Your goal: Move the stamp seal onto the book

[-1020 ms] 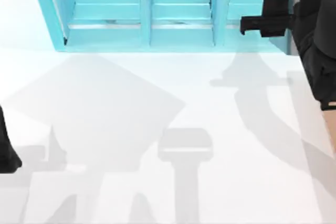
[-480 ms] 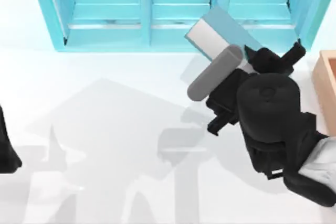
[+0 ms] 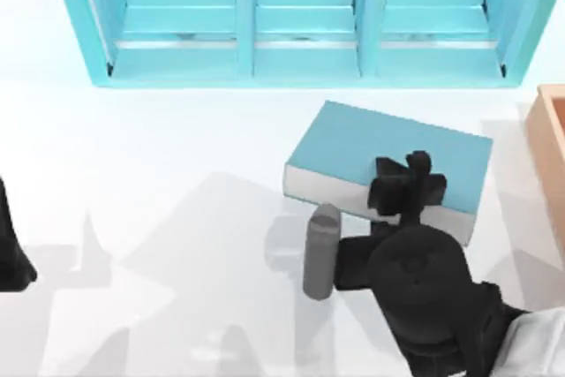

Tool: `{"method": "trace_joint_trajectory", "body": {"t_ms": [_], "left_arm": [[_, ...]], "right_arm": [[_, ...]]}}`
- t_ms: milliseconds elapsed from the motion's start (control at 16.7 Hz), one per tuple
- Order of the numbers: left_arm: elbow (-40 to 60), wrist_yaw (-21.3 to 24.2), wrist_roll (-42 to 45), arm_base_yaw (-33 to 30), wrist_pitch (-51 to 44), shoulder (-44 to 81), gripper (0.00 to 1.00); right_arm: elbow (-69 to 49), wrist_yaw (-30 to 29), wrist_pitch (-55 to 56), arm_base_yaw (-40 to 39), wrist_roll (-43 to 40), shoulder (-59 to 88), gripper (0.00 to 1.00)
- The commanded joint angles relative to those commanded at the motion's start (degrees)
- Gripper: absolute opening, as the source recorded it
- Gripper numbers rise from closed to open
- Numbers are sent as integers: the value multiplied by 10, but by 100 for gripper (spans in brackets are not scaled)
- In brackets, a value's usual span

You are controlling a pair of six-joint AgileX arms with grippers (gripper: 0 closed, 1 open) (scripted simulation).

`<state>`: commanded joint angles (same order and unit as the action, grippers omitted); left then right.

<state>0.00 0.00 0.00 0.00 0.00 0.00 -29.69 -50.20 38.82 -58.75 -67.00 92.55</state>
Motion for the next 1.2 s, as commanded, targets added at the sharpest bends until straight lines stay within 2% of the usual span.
{"method": "trace_joint_trajectory", "body": {"t_ms": [840,1200], "left_arm": [[0,0,0,0,0,0,100],[0,0,0,0,0,0,100]], "right_arm": [[9,-10,-3,-12,-4,-1,0],[25,-11,74,-12,-4,59,0]]}}
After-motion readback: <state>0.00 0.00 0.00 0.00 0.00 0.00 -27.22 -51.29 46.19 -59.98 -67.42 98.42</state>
